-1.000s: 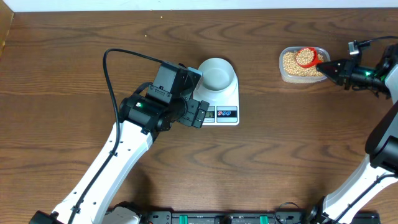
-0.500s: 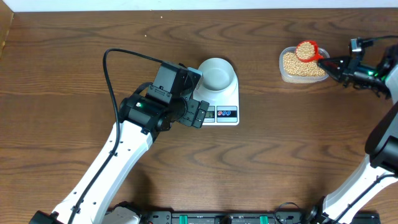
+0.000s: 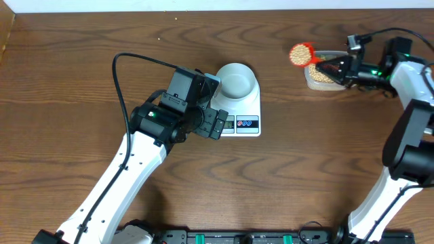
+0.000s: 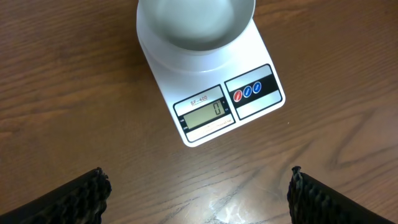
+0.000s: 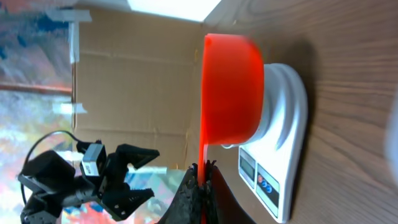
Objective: Scoop item into bowl and weigh 50g on scale
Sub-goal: 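Lift the filled red scoop and carry it toward the grey bowl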
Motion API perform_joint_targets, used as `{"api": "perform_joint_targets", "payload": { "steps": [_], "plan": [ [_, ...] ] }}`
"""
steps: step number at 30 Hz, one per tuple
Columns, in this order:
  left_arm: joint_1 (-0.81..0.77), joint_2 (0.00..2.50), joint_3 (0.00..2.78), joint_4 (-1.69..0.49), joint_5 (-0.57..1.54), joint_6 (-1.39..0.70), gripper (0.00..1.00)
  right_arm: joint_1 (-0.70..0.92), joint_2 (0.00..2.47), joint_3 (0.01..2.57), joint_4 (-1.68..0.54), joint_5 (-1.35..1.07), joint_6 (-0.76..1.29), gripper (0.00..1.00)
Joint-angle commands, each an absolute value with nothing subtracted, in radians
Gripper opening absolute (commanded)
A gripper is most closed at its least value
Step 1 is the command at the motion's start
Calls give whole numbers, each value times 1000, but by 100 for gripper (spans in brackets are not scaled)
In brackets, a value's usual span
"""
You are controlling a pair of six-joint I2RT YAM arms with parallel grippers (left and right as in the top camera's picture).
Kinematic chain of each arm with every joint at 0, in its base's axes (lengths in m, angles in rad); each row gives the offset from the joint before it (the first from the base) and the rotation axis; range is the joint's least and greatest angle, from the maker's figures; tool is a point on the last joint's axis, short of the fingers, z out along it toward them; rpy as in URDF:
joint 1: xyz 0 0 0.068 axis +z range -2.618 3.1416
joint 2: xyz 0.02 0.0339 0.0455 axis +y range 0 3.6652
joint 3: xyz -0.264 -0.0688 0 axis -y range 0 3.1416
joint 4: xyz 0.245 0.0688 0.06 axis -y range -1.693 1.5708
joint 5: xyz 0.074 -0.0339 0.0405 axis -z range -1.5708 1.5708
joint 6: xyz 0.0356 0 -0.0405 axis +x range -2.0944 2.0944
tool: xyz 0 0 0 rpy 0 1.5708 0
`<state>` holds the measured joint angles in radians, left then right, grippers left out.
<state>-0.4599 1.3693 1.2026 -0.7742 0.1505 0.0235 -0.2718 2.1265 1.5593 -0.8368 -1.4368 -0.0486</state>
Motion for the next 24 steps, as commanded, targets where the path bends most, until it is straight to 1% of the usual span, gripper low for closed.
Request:
{"api": "perform_joint_targets", "payload": {
  "steps": [1,12,24],
  "plan": [
    [-455,1372,1195,-774,141,25,93,-202,2125,1557,-813,-1471,-50,1],
    [-455,1372,1195,-774,141,25,93,-52,2107,1603,-801,-1392,-15,1],
    [-455,1372,1195,-774,141,25,93,61,2048,1656,-800,-1298,3,1]
  ]
}}
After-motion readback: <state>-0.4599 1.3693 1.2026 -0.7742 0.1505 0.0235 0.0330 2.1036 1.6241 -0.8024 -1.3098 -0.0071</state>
